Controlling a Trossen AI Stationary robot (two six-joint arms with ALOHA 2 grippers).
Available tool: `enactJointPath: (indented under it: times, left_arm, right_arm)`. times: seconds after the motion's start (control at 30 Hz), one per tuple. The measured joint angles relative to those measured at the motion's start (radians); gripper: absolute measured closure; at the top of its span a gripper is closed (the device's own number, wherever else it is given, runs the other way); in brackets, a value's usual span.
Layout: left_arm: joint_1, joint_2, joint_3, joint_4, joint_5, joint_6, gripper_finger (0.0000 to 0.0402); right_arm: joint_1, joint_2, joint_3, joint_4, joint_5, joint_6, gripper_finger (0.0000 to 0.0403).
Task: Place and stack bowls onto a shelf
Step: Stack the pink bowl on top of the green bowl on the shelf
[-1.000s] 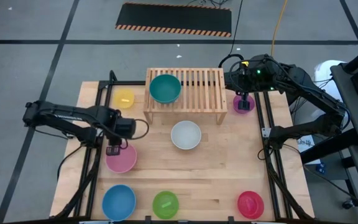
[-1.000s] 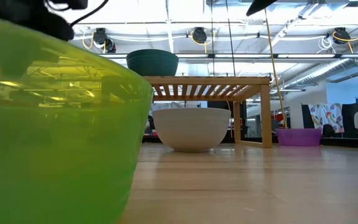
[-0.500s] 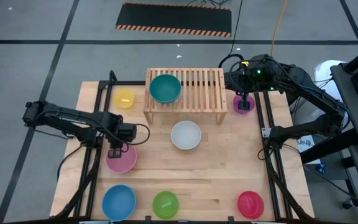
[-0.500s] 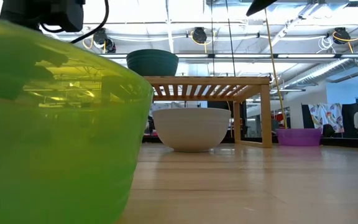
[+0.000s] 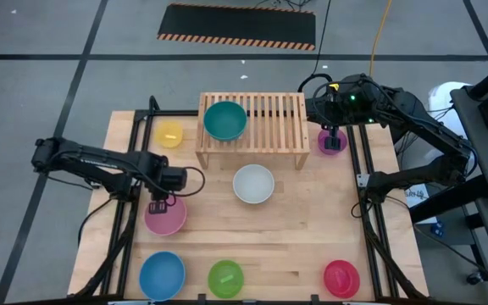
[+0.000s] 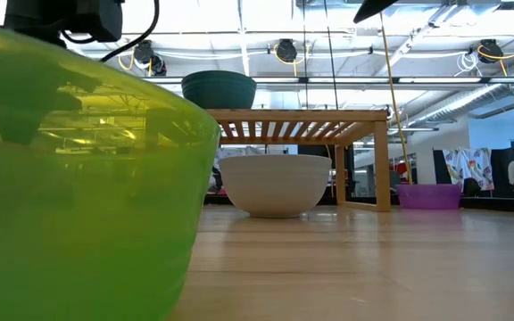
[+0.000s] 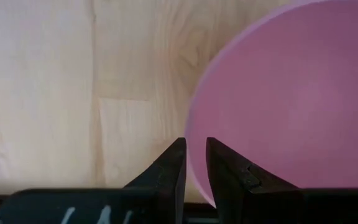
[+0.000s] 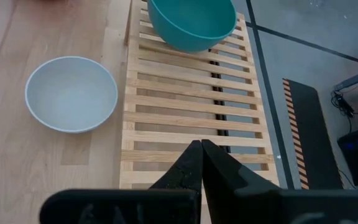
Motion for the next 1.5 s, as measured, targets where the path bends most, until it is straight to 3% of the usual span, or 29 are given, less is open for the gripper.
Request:
enactJointPath:
  times: [0.47,0.8,1.33,1.5]
  left_arm:
    - [0.002,0.021,-0.036,0.003,-0.070,-0.005,0.0334]
    - [0.002,0.021,-0.072,0.091,0.013,-0.018,0.0334]
    - [0.002,0.032,-0.100,0.239,0.008,-0.102,0.0335]
    - [0.002,0.082,-0.099,0.239,0.019,-0.106,0.0372]
  right_arm:
    - [-0.001,0.000,0.000,0.000,0.000,0.000,0.0403]
    - [0.000,0.000,0.000,0.000,0.000,0.000,0.0403]
    - [0.000,0.000,0.000,0.000,0.000,0.000,0.0403]
    - [0.000,0.000,0.000,0.000,0.000,0.000,0.0403]
